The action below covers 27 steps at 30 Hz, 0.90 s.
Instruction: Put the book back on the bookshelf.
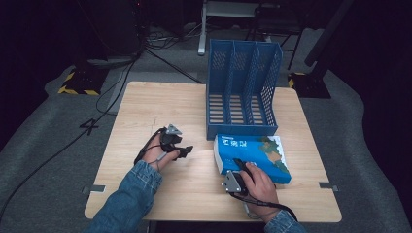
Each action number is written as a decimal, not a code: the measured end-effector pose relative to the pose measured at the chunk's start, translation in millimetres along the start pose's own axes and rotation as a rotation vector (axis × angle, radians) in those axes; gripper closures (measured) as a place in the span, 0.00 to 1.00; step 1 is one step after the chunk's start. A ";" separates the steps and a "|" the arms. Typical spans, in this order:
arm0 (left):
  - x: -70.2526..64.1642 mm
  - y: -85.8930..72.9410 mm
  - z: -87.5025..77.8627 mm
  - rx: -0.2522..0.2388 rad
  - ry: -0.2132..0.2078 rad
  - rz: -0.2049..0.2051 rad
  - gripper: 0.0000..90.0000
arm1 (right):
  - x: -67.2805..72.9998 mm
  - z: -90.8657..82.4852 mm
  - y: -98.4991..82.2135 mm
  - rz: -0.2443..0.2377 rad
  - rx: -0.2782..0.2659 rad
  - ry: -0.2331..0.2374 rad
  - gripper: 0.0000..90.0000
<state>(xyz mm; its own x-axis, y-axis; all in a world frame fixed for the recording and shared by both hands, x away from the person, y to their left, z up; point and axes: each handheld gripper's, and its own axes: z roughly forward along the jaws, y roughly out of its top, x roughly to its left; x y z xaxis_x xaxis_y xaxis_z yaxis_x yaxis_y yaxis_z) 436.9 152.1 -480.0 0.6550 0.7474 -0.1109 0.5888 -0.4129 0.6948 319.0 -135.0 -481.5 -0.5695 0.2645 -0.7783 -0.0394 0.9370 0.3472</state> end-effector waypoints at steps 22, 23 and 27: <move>43.6 -19.4 7.9 0.005 0.111 0.010 0.17 | -28.9 -22.6 1.1 0.141 -0.049 0.082 0.68; 43.2 -19.3 8.3 0.003 0.110 0.001 0.17 | -33.2 -25.2 1.1 0.168 -0.055 0.097 0.68; 42.5 -18.9 9.2 0.001 0.117 -0.002 0.17 | -50.5 -36.2 2.0 0.267 -0.089 0.138 0.68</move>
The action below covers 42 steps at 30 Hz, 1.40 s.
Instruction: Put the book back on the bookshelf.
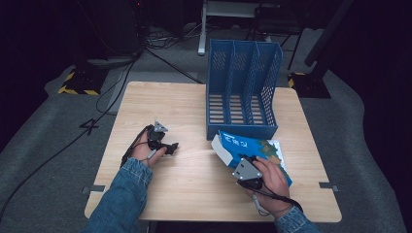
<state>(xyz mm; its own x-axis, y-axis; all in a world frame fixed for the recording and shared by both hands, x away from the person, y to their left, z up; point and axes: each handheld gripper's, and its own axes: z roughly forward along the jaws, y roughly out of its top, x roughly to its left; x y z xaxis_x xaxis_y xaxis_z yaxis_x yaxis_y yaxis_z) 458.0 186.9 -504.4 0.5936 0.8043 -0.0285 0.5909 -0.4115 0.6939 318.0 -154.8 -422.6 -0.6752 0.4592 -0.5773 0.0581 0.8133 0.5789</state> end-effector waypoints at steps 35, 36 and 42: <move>-1.1 1.4 2.0 0.019 -0.003 0.014 0.09 | -93.0 -72.8 5.5 0.532 -0.239 0.257 0.69; -1.0 1.4 2.0 0.018 -0.003 0.014 0.09 | -95.2 -73.5 4.2 0.550 -0.253 0.268 0.69; -0.2 2.1 2.0 0.023 -0.007 0.026 0.09 | -103.7 -73.8 -2.6 0.610 -0.306 0.335 0.69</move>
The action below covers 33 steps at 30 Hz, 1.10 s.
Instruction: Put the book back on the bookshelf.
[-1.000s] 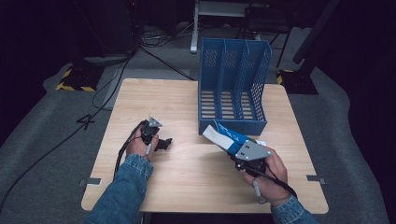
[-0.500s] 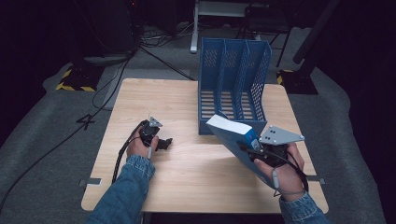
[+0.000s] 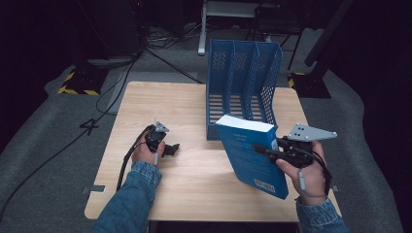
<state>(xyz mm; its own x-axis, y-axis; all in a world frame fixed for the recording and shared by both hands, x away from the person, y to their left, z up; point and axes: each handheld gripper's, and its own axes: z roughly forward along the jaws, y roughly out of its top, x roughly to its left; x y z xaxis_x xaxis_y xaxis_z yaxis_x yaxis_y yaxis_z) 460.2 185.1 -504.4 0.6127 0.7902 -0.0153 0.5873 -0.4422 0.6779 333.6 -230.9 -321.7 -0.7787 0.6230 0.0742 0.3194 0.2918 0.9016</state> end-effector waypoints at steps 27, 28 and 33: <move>0.2 0.7 0.8 0.001 -0.006 -0.002 0.08 | -28.8 18.6 41.5 0.046 -0.133 0.067 0.69; 0.1 0.9 0.9 0.002 -0.006 -0.002 0.08 | -30.1 20.4 45.5 0.052 -0.138 0.066 0.69; 0.7 1.7 1.7 0.006 -0.012 0.004 0.07 | -35.2 27.7 60.9 0.079 -0.175 0.055 0.69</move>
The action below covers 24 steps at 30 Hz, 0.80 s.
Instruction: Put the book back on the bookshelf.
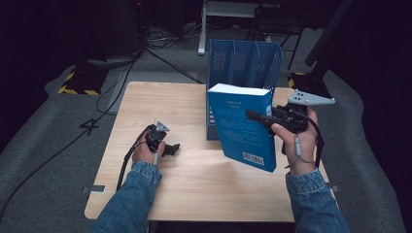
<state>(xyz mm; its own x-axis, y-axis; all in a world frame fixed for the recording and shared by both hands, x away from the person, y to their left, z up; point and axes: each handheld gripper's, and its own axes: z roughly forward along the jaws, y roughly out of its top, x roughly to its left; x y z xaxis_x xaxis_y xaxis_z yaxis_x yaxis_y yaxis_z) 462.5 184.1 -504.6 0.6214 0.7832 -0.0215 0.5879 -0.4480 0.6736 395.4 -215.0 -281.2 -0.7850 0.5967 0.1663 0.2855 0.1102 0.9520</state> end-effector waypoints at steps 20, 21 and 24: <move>1.6 6.8 7.3 0.014 -0.013 0.010 0.00 | -39.5 48.8 52.1 0.148 -0.070 -0.100 0.69; 1.6 6.9 7.3 0.015 -0.013 0.011 0.00 | -42.3 50.5 53.8 0.162 -0.069 -0.106 0.69; 1.9 7.1 7.5 0.014 -0.013 0.013 0.00 | -54.6 58.1 60.3 0.206 -0.066 -0.145 0.69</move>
<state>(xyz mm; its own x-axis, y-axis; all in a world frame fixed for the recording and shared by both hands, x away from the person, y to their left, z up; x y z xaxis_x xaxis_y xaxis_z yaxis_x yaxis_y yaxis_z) 471.7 179.2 -505.4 0.6358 0.7715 -0.0229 0.5867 -0.4638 0.6638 487.4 -194.8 -247.8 -0.6259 0.7092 0.3245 0.3907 -0.0751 0.9175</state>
